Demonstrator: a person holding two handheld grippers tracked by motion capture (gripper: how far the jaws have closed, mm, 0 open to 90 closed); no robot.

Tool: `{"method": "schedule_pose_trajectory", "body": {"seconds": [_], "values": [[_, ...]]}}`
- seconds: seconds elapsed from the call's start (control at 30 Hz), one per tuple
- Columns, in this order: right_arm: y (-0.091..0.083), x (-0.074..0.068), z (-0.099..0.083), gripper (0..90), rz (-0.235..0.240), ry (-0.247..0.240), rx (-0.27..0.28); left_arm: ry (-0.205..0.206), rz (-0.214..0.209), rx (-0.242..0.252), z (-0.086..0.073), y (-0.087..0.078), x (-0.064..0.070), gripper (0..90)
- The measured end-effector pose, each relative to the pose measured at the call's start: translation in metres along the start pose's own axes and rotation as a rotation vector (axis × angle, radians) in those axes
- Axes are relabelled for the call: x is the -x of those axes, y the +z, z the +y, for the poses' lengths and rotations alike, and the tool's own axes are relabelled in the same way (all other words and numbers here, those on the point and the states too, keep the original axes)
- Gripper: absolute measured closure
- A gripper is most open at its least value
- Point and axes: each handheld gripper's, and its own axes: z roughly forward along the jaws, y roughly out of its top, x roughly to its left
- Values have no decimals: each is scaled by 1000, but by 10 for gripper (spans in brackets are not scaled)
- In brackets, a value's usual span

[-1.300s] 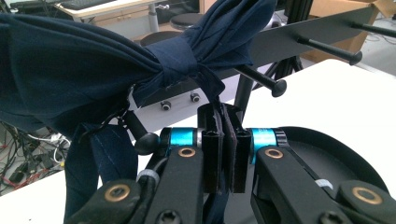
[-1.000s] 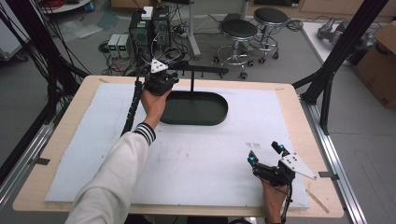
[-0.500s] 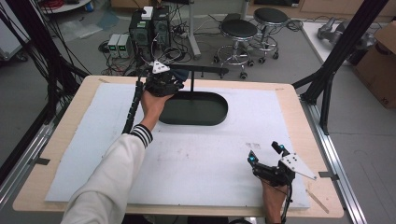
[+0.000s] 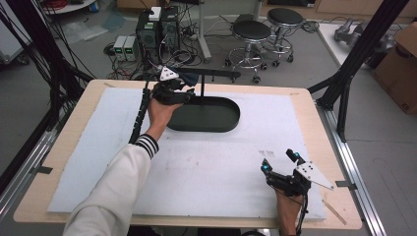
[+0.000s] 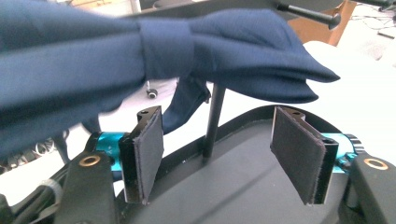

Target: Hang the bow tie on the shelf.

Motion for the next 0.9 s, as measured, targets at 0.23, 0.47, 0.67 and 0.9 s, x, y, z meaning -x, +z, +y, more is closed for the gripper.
{"method": "schedule_pose_trajectory", "body": {"seconds": [0.23, 0.47, 0.67, 0.9], "values": [[-1, 0, 0, 25, 7, -5, 8, -10, -74, -2, -5, -20, 2, 296], [0, -1, 0, 25, 16, -10, -2, 52, -177, 19, -27, -44, 5, 285], [0, 0, 0, 25, 14, -7, 6, 54, -250, 38, -47, -62, 6, 255], [-1, -2, -1, 25, 8, -28, 6, 22, -249, 55, -71, -89, -7, 255]]}}
